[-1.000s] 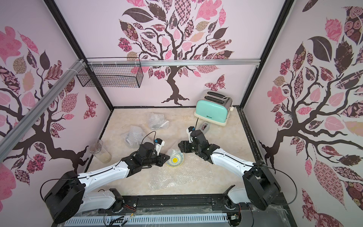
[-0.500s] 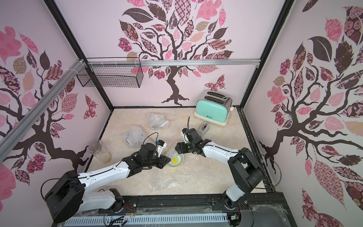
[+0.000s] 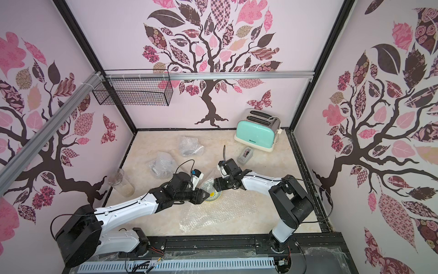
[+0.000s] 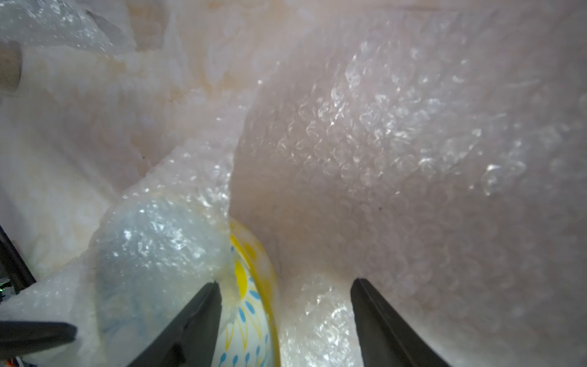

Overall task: Wrap bowls in bubble wrap
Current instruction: Wrap the bowl in bubble wrap.

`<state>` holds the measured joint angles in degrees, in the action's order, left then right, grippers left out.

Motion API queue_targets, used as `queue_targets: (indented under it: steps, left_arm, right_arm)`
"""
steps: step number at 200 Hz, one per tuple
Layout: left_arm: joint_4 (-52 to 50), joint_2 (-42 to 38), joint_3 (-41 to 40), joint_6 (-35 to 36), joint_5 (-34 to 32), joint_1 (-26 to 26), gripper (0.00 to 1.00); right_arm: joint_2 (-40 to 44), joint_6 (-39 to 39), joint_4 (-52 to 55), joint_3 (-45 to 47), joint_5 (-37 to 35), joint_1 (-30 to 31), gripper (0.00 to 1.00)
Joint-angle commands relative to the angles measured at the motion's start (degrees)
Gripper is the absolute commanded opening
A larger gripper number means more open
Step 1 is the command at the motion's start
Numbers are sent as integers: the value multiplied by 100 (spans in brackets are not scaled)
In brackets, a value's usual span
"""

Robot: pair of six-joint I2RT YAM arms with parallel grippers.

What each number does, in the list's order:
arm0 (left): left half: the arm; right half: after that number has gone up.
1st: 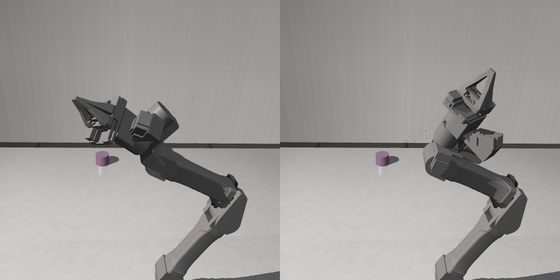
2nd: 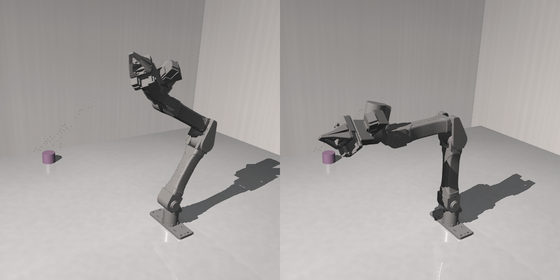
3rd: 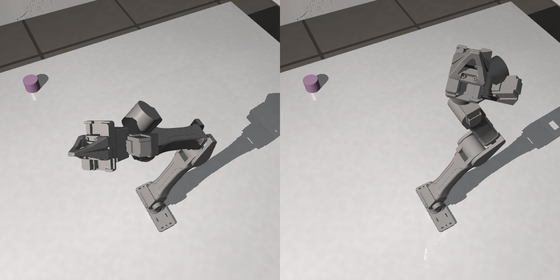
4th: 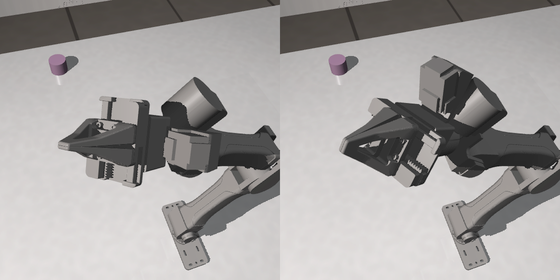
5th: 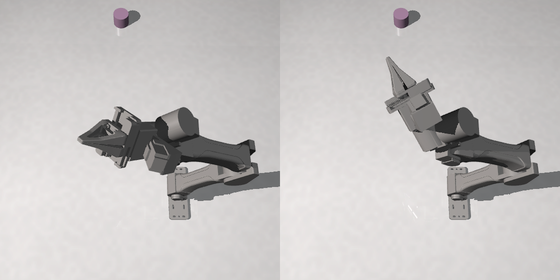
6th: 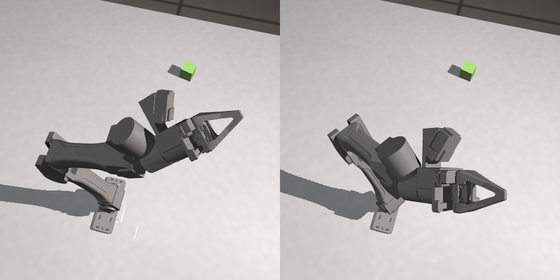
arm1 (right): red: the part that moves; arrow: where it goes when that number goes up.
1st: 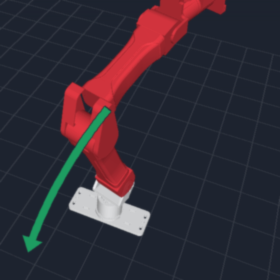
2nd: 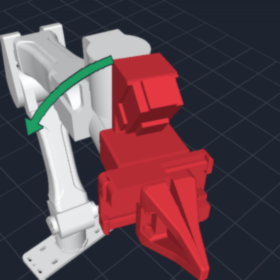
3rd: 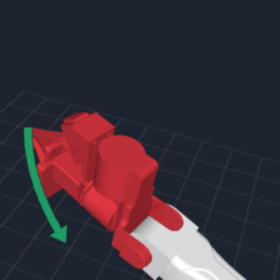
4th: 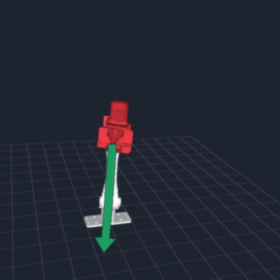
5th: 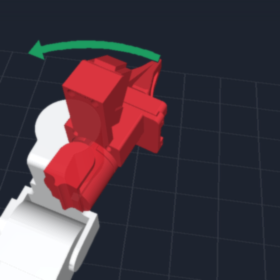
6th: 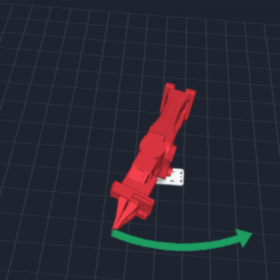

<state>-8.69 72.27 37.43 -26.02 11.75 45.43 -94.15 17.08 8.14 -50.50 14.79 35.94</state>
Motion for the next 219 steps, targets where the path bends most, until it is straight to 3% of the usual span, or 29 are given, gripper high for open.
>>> queue_targets:
  steps: [1,19,38,52,91,158,192,219]
  left_arm:
    - [-705,-341,304,-255,-1273,8,60]
    - [-1061,-323,456,-514,-1881,-271,73]
    - [-1179,-27,617,-699,-1187,-939,77]
    - [-917,206,662,-637,-886,-1103,79]
    - [-617,1080,918,-396,158,-952,80]
    - [-557,1547,642,-303,-248,-470,80]
    - [-742,1801,810,-133,-467,-317,81]
    - [-765,1897,848,-110,-453,-289,80]
  right_arm:
    - [0,-130,147,-13,-112,30,69]
    - [19,-128,123,-4,-114,33,69]
    - [61,-126,105,20,-140,31,69]
    - [80,-125,87,40,-143,28,69]
    - [125,-100,53,48,-114,31,69]
    - [407,-30,40,40,-231,30,70]
    - [1030,16,18,100,-965,-3,73]
    - [1504,330,-418,398,-1345,-390,76]
